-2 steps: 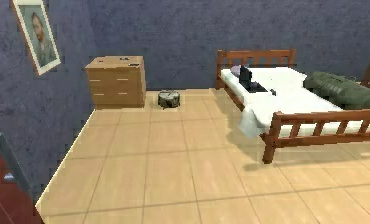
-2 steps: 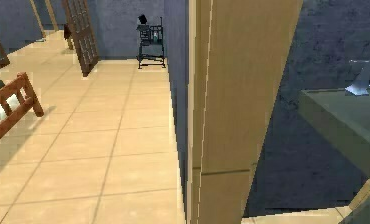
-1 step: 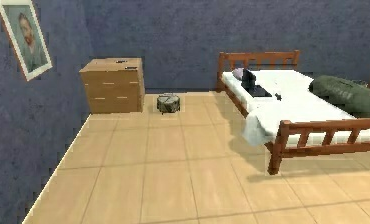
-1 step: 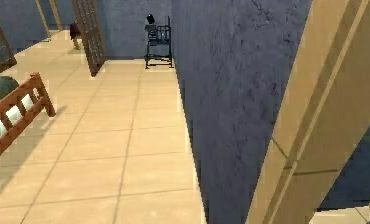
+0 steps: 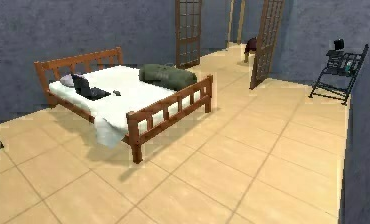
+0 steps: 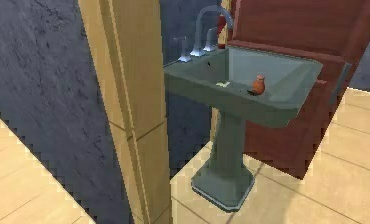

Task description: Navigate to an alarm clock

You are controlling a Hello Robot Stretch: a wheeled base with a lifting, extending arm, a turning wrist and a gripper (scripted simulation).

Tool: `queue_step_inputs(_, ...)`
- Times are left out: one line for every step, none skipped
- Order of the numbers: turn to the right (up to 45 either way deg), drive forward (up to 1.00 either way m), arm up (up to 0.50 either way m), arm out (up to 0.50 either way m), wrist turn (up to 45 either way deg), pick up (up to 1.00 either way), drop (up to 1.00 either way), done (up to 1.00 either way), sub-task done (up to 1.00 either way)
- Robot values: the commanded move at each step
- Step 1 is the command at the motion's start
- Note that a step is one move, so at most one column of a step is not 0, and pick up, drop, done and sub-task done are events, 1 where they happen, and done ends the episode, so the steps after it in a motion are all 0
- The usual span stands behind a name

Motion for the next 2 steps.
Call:
queue_step_inputs(33.0,0.00,0.00,0.00,0.0,0.00,0.00,0.00,0.00)
queue_step_inputs(0.0,1.00,0.00,0.00,0.0,0.00,0.00,0.00,0.00)
